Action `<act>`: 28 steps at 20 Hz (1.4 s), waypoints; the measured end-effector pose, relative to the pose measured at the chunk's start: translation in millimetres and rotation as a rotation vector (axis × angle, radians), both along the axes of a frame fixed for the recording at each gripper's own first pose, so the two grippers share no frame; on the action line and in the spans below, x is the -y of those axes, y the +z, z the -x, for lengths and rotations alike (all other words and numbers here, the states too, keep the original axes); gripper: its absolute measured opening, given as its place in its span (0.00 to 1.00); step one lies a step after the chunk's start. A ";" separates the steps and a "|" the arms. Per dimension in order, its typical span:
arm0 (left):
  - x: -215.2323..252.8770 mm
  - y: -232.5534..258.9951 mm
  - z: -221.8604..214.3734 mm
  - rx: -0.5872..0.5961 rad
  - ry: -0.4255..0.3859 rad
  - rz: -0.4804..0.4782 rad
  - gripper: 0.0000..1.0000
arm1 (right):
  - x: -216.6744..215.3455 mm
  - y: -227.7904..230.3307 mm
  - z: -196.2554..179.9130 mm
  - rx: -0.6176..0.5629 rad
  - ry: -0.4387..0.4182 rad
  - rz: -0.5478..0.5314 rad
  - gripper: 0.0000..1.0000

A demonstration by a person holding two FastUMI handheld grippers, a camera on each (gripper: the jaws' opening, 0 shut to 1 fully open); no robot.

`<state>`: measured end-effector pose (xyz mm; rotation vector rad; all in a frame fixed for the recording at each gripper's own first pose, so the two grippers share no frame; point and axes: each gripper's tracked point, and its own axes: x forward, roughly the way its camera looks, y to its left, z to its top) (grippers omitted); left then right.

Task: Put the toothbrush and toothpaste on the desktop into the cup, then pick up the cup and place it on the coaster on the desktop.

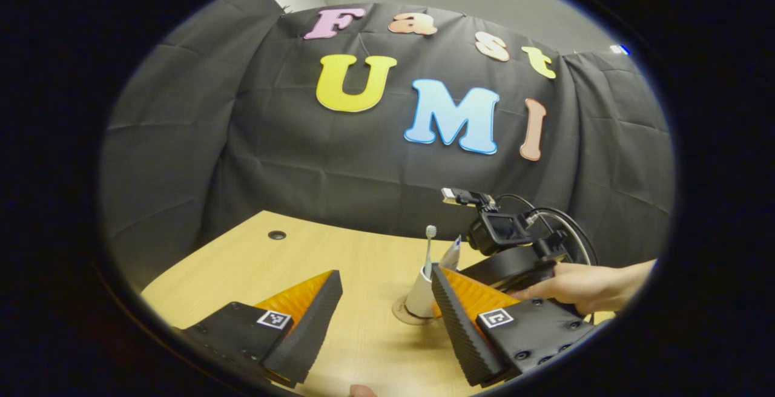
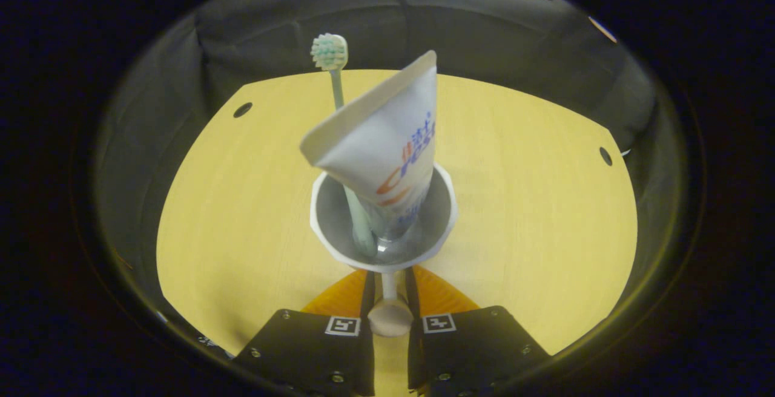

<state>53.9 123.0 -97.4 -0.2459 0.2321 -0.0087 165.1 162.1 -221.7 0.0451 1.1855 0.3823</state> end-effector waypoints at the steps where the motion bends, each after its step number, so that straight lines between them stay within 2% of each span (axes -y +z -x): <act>1: -1.8 -1.1 0.1 -0.002 0.000 -0.001 0.96 | -0.2 0.2 -1.9 -0.007 0.001 0.005 0.23; 5: -3.0 0.8 -1.7 -0.008 -0.014 -0.009 0.96 | 0.1 0.5 -4.5 -0.025 -0.013 0.006 0.23; 9: 4.8 5.1 -8.6 -0.004 -0.038 -0.014 0.96 | 4.1 10.8 -11.7 -0.019 -0.003 -0.034 0.31; 10: 5.0 5.2 -10.0 -0.001 -0.033 -0.014 0.99 | 8.1 22.5 -12.3 -0.008 0.002 -0.035 0.46; 13: 6.0 8.8 -9.7 0.002 -0.026 -0.002 0.93 | 14.1 39.8 -2.2 0.013 0.007 -0.081 0.47; 14: 7.4 10.2 -9.9 0.005 -0.024 0.003 0.96 | 19.2 44.1 2.3 0.017 0.008 -0.095 0.55; 16: 8.4 11.5 -10.7 0.004 -0.014 -0.004 0.93 | 32.7 51.1 8.7 0.039 0.003 -0.108 0.54; 17: 8.9 11.8 -11.9 0.004 -0.010 -0.008 0.96 | 39.9 56.6 12.3 0.048 -0.001 -0.122 0.54; 19: 12.7 13.7 -14.1 0.005 -0.004 -0.018 0.96 | 50.0 63.8 22.2 0.064 -0.013 -0.150 0.55; 24: 32.7 26.6 -23.4 0.034 -0.020 -0.063 0.96 | 98.2 89.3 34.2 0.186 -0.050 -0.153 0.55; 25: 37.7 28.3 -25.1 0.037 -0.024 -0.064 0.93 | 106.1 95.4 36.5 0.210 -0.059 -0.161 0.55; 27: 45.3 31.9 -28.7 0.040 -0.028 -0.065 0.96 | 118.8 103.1 41.2 0.244 -0.075 -0.171 0.55; 28: 49.8 33.6 -29.1 0.042 -0.028 -0.067 0.93 | 126.5 105.3 45.0 0.252 -0.083 -0.169 0.55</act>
